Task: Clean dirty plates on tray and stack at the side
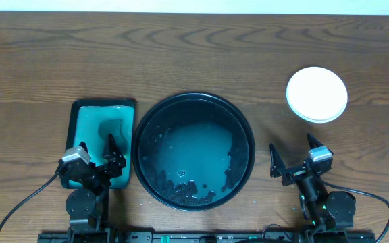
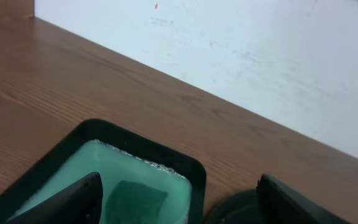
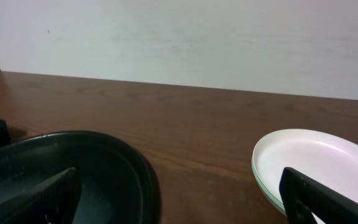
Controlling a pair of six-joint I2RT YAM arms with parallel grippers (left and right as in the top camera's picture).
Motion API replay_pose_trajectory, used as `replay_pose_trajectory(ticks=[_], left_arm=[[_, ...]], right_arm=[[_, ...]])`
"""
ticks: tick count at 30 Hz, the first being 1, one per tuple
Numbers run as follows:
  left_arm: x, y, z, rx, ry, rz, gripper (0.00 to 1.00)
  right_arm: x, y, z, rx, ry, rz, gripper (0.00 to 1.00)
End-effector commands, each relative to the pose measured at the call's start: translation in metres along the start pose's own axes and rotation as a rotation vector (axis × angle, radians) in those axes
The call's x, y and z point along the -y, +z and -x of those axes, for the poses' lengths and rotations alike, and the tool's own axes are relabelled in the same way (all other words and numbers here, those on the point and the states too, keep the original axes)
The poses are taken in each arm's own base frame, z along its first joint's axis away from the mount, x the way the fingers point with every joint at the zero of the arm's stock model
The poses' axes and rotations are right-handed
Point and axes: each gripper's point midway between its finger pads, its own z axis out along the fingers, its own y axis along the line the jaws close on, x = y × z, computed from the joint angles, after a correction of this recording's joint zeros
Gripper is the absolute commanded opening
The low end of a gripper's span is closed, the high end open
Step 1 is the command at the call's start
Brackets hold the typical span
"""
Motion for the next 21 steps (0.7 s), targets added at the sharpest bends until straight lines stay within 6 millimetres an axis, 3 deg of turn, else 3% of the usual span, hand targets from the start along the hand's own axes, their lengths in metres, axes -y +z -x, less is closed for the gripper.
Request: replay_pose_trajectory(ticks=[1,21], left_arm=[[-0.0088,0.0021,-0.0158,-0.035,0.093,0.025,0.79],[-0.0088,0.0021,-0.0158,-0.038,0.329,0.021,0.8]], right_arm=[[0.0048,-0.0006,-0.0001,0.002,0.013,-0.022,0.99],[0.0048,-0.0006,0.0,0.002,0.013,-0.022,0.99]])
